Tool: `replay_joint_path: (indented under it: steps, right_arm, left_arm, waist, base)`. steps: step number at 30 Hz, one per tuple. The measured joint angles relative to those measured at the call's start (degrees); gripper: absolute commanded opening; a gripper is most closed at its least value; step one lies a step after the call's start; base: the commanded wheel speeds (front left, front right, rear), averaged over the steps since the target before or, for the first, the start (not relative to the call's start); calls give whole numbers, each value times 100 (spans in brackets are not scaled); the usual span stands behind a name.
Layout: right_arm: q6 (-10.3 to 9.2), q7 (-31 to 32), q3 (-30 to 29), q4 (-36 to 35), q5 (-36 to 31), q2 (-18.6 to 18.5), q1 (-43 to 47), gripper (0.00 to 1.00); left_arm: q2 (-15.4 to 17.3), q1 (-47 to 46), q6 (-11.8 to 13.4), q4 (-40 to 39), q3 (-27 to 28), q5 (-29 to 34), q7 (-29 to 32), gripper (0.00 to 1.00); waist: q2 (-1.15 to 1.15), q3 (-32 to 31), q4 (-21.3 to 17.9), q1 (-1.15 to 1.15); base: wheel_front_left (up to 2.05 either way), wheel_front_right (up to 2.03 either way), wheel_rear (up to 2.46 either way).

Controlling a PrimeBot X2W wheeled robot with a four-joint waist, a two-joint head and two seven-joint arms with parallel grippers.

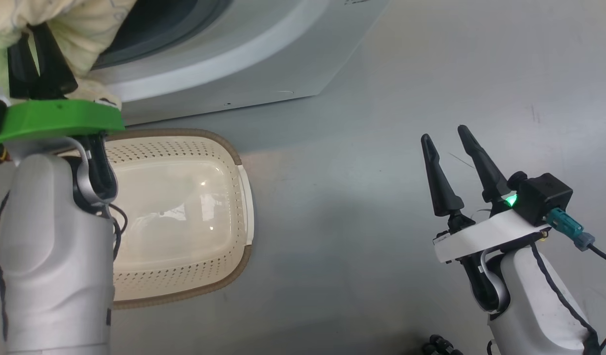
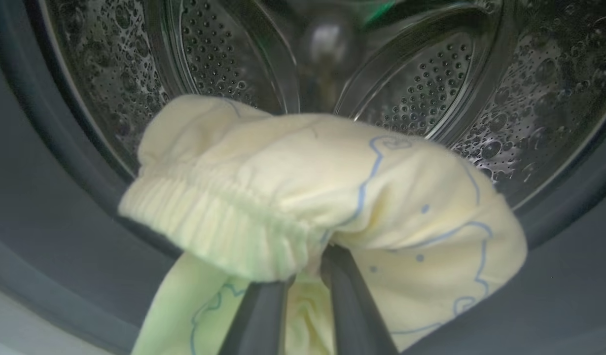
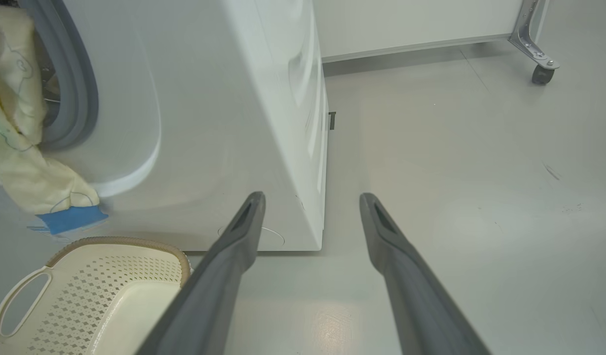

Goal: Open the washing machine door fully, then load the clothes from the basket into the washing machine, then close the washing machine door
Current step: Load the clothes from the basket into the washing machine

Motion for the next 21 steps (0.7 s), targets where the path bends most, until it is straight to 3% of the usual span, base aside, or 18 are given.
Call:
replay_joint_path:
  steps: [8,21]
  right_arm:
    - [0,0,191,75,60,44,29,100]
    - [0,0,593,198,177,112,201,100]
  left_arm:
    - [156,-614,0,568,-14,145,109,0]
    - [984,-1818,75,1675,193,370,649,0]
  waist:
    - [0,-38,-233,0]
    - [0,-26,-839,0]
  base:
    - [0,0,0]
    - [0,0,0]
